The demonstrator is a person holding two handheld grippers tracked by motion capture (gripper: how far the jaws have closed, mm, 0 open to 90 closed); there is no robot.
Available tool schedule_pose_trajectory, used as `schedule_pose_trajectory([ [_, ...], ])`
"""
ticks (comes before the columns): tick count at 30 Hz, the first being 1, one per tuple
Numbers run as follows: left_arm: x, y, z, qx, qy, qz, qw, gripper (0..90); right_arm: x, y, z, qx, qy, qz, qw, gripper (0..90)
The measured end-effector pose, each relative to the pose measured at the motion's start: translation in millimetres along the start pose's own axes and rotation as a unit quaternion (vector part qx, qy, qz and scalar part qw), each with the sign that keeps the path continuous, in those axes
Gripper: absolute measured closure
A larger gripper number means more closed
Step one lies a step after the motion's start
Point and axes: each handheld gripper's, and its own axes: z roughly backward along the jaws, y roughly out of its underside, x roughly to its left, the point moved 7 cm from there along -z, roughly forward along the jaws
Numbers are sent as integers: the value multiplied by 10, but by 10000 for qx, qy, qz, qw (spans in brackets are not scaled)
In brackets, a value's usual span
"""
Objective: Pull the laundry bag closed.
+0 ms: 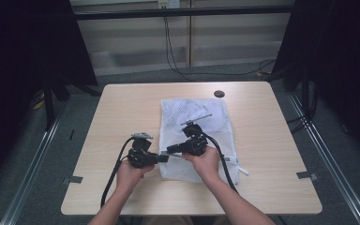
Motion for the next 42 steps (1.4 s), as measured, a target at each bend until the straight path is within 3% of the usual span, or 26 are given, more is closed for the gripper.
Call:
schedule_pose_trajectory([
  [15,3,-7,22,-55,6,103,9999,881,-74,37,49,1,76,-3,10000,871],
  [19,8,1,20,8,10,25,10000,882,-80,53,57,14,81,-1,10000,871],
  [42,13,2,25,-31,24,94,9999,882,-199,113,143,34,189,-8,9998,871],
])
